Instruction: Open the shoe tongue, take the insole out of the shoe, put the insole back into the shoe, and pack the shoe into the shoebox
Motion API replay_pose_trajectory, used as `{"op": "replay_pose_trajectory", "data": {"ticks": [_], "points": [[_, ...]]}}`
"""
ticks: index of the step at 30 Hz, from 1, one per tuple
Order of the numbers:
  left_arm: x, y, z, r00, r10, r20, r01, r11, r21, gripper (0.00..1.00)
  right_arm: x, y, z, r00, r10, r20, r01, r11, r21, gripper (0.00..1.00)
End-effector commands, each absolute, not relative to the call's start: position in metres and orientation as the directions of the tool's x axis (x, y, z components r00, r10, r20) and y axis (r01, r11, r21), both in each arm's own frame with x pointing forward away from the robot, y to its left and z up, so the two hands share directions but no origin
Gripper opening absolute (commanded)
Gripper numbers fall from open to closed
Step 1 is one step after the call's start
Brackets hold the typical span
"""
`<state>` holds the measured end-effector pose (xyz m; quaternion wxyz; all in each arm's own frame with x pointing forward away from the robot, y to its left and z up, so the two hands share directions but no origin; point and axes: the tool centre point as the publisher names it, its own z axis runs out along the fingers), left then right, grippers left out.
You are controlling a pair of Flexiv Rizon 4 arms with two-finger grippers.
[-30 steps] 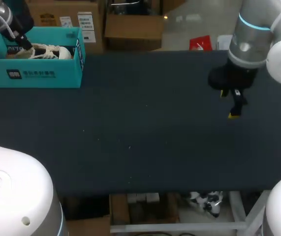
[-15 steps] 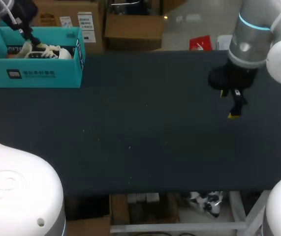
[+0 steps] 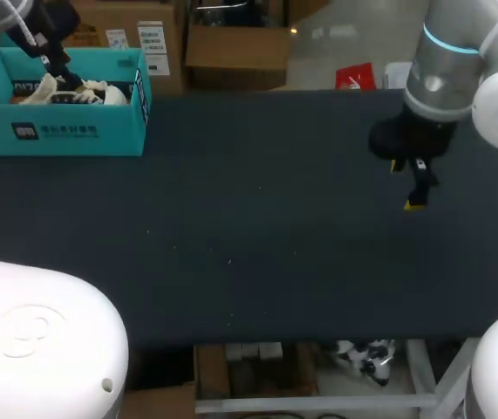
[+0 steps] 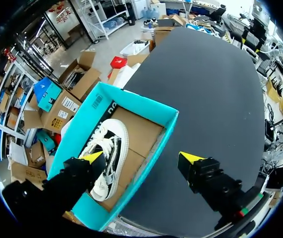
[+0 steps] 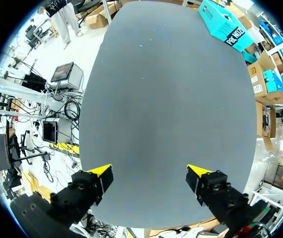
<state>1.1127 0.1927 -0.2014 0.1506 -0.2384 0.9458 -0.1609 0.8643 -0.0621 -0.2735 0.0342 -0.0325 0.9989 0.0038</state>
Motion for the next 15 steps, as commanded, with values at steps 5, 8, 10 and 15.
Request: {"op": "replay_pose_trajectory", "data": {"ticks": [5, 8, 10, 15], "points": [[1.02, 0.134, -0.203, -0.823, -0.491, -0.287, -0.395, 0.856, -0.333, 1.0, 0.864, -0.062, -0.273, -0.996, -0.064, -0.067, -0.065, 0.998, 0.004, 1.0], [1.007, 0.123, -0.205, -0.833, -0.478, -0.277, -0.394, 0.865, -0.309, 1.0, 0.864, -0.062, -0.273, -0.996, -0.064, -0.067, -0.065, 0.998, 0.004, 1.0], [0.999, 0.115, -0.207, -0.831, -0.479, -0.283, -0.398, 0.868, -0.298, 1.0, 0.864, -0.062, -0.273, -0.996, -0.064, -0.067, -0.065, 0.998, 0.004, 1.0], [0.988, 0.1, -0.21, -0.825, -0.488, -0.286, -0.415, 0.866, -0.279, 1.0, 0.864, -0.062, -0.273, -0.996, -0.064, -0.067, -0.065, 0.998, 0.004, 1.0]]}}
